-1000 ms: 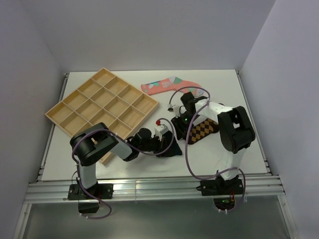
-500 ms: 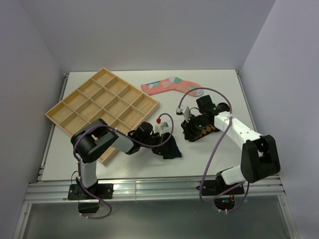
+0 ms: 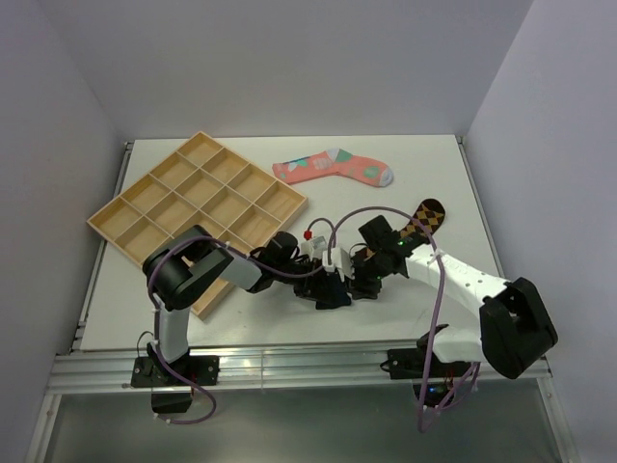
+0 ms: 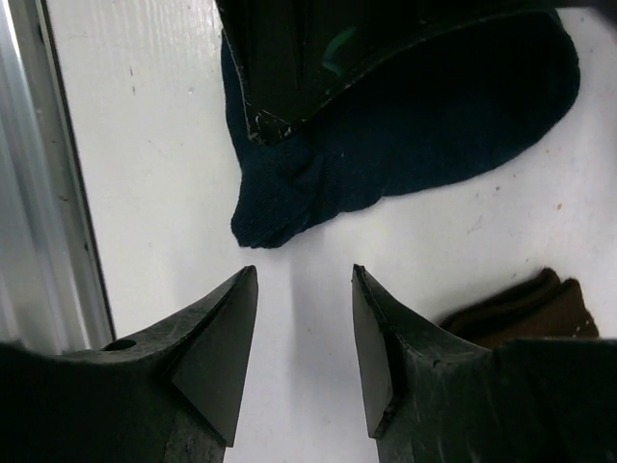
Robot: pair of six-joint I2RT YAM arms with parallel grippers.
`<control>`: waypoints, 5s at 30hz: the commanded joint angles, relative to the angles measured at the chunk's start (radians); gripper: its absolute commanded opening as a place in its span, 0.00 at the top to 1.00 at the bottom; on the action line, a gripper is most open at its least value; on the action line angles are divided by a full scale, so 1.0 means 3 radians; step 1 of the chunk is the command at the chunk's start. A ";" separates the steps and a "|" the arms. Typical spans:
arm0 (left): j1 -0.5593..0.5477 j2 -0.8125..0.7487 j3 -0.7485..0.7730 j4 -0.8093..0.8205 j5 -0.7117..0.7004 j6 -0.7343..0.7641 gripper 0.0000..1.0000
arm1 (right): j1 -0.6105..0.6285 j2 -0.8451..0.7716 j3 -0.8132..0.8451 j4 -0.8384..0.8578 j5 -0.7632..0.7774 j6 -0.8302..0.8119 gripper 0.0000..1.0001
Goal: Roll the socks
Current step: Roll the sock at the center of the board.
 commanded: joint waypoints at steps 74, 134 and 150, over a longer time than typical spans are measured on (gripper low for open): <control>-0.0047 -0.1696 -0.1084 -0.0097 -0.2239 0.0164 0.80 | 0.0527 0.1422 0.0718 -0.0646 -0.0146 0.0143 0.86; -0.0943 -0.0525 -0.0210 0.0282 -0.1918 0.1454 0.95 | -0.0353 0.2911 0.1793 -0.1496 -0.0361 0.0495 0.82; -0.0938 -0.0586 -0.0072 -0.0541 -0.1938 0.0549 1.00 | -0.0404 0.1684 0.1252 -0.0223 0.0503 0.1405 0.46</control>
